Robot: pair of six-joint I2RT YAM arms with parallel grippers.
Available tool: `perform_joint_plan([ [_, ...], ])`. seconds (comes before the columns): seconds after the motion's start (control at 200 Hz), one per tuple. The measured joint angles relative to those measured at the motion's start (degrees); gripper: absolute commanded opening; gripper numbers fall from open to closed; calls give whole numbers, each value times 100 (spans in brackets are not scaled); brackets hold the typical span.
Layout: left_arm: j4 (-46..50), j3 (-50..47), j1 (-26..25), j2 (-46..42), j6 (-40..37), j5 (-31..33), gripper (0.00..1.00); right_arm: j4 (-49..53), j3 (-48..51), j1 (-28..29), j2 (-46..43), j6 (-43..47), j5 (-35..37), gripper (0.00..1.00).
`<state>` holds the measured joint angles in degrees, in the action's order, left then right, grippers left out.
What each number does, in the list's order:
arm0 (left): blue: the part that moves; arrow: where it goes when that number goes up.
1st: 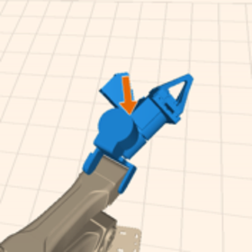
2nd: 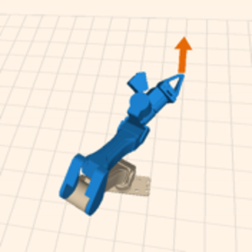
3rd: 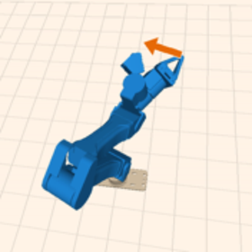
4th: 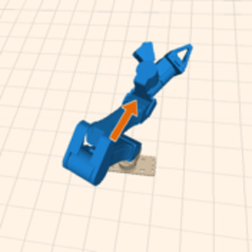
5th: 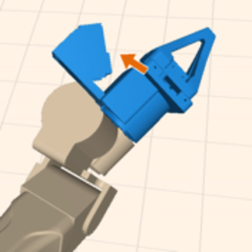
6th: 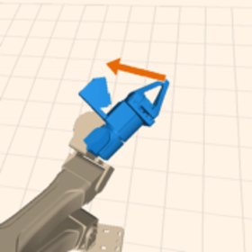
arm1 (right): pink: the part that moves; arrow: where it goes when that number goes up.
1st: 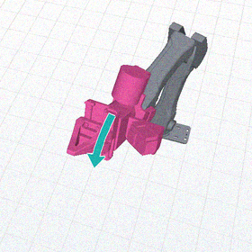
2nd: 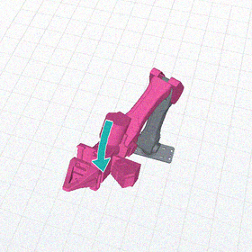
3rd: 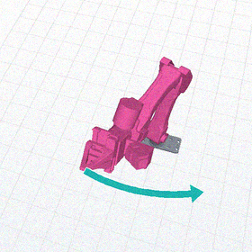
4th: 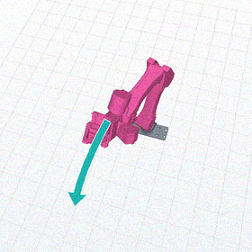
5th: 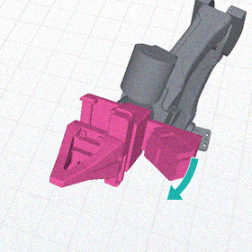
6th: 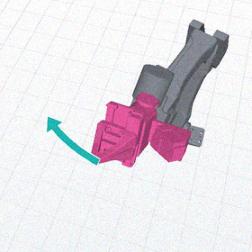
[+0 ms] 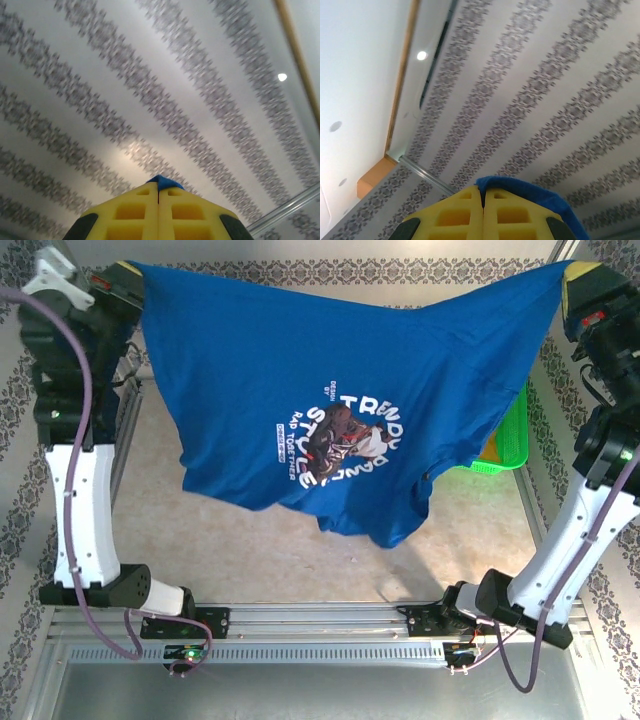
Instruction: Fold the inside-out t-shirt
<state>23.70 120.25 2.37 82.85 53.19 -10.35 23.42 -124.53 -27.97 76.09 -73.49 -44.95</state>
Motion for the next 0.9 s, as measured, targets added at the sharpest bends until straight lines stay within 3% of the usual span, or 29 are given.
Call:
perform_joint_plan([
  [0.215,380,-227,0,125,7,-190,0,166,-348,-59,214,-125,-70,0],
  [0.44,417,-184,0,-697,90,-162,0,-131,-1276,-264,55,-564,-127,0],
  [0.575,407,372,0,-881,87,-101,0,-424,-1331,-304,-173,-787,-101,0],
  [0.784,308,857,44,-476,87,-81,0,-638,-1154,-275,-245,-861,33,0],
  [0.899,177,876,153,205,92,-177,0,-621,-1102,216,26,-581,323,0],
])
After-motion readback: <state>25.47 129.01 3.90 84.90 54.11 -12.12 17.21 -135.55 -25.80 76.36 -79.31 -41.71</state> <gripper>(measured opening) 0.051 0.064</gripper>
